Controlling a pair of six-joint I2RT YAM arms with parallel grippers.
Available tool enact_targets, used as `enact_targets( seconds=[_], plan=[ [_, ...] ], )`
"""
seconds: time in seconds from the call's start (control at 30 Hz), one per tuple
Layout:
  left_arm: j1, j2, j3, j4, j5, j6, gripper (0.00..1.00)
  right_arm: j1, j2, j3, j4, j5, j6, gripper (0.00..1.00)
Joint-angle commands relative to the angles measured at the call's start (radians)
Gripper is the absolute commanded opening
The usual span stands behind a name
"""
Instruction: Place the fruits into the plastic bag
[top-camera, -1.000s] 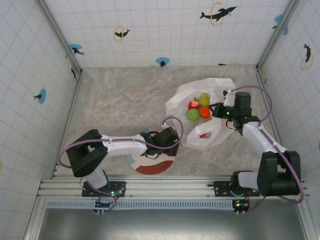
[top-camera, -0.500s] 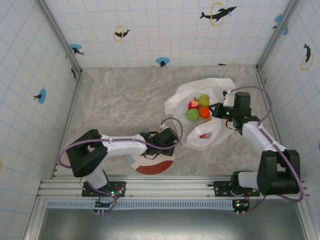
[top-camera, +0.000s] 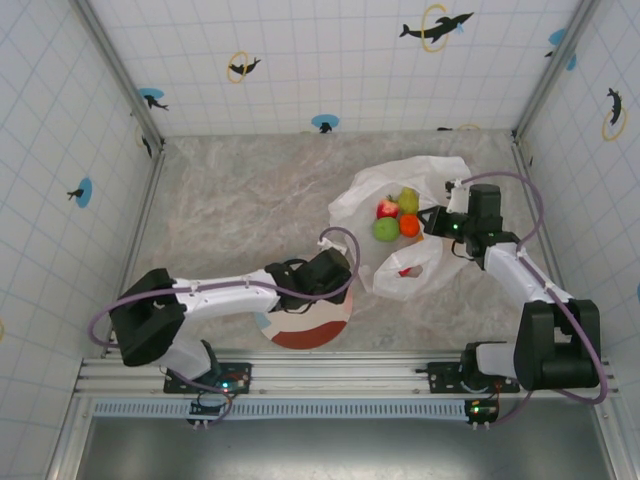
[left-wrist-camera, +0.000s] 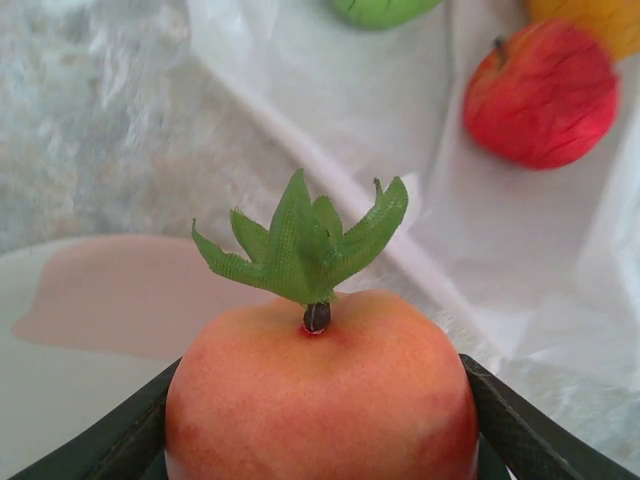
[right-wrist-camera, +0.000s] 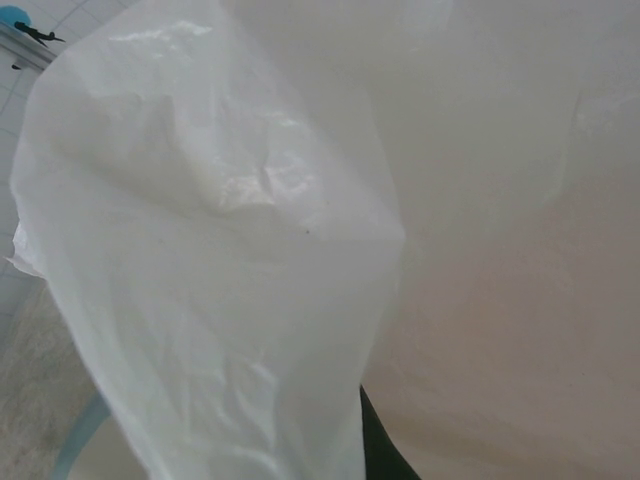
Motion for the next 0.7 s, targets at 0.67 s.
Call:
enact_targets(
  seconds=[0.67],
  plan=[
    [0.081,0.517,0.617,0.215,0.132,0.237,0.53,-0.009,-0.071,0.011,-0.1,-0.005,-0.05,0.0]
  ],
)
